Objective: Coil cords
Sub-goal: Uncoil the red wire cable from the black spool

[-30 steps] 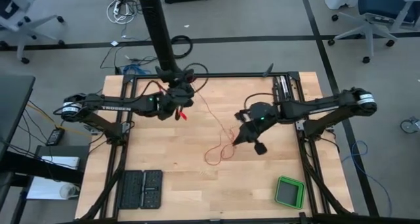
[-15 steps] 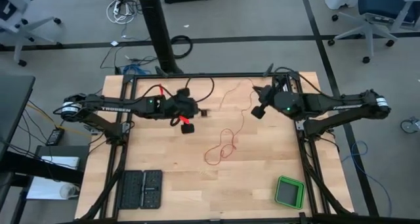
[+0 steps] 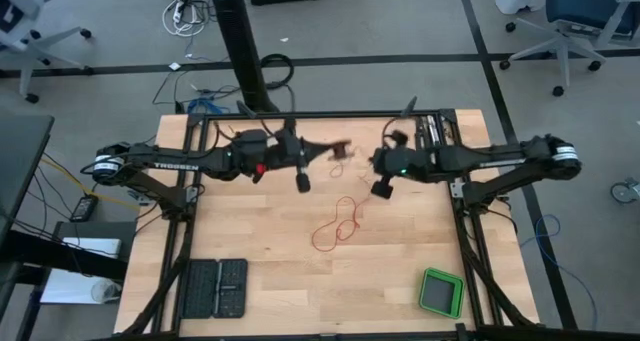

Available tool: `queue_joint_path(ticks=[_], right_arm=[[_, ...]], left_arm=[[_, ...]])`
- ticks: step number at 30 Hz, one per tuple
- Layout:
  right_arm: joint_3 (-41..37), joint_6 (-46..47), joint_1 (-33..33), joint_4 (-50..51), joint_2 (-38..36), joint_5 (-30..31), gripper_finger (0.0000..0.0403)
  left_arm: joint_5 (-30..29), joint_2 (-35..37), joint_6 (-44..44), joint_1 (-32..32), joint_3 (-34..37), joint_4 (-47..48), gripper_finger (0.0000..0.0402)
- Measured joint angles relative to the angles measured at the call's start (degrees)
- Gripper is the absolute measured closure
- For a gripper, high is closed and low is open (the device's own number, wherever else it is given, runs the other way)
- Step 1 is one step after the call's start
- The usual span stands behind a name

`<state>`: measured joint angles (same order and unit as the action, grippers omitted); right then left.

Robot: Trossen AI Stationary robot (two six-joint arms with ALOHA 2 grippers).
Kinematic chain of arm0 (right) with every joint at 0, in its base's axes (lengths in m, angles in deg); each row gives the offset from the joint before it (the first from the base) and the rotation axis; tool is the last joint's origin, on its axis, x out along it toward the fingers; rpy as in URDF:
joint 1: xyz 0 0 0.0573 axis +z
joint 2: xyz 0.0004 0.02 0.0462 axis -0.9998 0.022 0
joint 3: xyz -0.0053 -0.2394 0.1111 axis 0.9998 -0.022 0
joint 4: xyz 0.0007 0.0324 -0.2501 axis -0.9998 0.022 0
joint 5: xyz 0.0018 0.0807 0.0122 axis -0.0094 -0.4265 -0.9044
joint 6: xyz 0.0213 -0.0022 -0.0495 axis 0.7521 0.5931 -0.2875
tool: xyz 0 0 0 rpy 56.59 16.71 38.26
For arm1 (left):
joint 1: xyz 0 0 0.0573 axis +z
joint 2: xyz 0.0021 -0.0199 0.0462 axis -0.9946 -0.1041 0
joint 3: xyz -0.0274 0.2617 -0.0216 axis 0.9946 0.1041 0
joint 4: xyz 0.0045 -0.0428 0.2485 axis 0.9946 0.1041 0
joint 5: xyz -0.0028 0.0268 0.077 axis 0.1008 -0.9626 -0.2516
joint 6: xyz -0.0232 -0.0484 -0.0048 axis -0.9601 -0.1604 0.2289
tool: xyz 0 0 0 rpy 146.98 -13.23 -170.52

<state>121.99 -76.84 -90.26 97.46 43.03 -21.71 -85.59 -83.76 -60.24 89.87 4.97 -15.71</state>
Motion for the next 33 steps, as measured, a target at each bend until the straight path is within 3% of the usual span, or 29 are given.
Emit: queue_joint_path(ticks=[3,6,11,15,18,21,24,29,33], right_arm=[[0.0,-4.9,0.4,-4.4,3.8,-12.1,0.0402],[0.0,-8.5,1.6,-9.3,6.3,-23.9,0.0402],[0.0,-11.1,4.0,-13.4,6.9,-41.2,0.0402],[0.0,-11.1,6.0,-13.4,4.1,-48.4,0.0402],[0.0,-11.1,7.3,-12.9,1.1,-49.3,0.0402],[0.0,-9.9,8.1,-12.7,-3.1,-48.0,0.0402],[0.0,-7.8,8.6,-12.0,-7.7,-41.2,0.0402],[0.0,-5.7,9.1,-11.0,-15.5,-22.0,0.0402],[0.0,-4.3,9.0,-9.0,-20.4,-1.0,0.0402]], left_arm=[[-8.5,0.0,3.0,0.1,0.0,-1.3,0.0401],[-21.0,0.0,8.1,0.1,0.0,1.4,0.0401],[-40.4,0.0,23.2,0.2,0.0,9.7,0.0401],[-48.7,0.0,35.4,0.2,0.0,16.2,0.0401],[-52.9,0.0,42.3,0.2,0.0,21.2,0.0401],[-56.8,-0.1,45.1,-0.2,0.0,27.1,0.0401],[-60.0,-0.1,43.4,-1.3,0.0,33.9,0.0401],[-60.8,-0.1,32.7,-5.5,0.0,41.9,0.0401],[-57.9,-0.1,22.3,-9.8,0.0,43.9,0.0401]])
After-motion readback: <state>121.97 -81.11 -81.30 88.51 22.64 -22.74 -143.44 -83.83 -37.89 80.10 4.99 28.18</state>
